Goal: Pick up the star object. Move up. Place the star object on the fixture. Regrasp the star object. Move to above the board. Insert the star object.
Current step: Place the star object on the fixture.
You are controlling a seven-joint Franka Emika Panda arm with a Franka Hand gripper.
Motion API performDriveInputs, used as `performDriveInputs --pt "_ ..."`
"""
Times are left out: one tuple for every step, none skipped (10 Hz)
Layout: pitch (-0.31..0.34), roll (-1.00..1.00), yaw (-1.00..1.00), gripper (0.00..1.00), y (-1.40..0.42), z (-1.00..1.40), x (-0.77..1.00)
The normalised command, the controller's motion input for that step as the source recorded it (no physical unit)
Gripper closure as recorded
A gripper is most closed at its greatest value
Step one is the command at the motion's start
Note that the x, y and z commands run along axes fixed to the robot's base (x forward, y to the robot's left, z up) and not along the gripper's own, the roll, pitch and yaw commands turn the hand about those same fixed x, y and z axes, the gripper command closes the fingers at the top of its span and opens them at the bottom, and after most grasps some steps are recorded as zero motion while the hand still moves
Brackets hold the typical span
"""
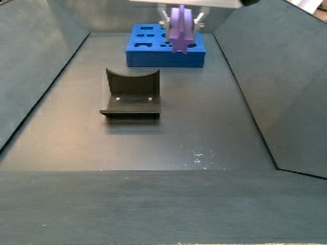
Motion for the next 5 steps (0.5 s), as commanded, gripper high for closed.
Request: performDriveInputs --pt "0.078 0.03 0.03 1.00 -0.17 -0.07 1.00" --pt "0.164 -1.00 0.19 1.00 0.75 0.39 1.00" --pt "0.178 -1.00 0.18 1.00 0.80 0.42 1.00" --pt "0.193 -1.00 0.14 1.00 0.79 0.38 1.00" --pt "0.207 -1.00 0.09 1.00 0.66 0.21 1.00"
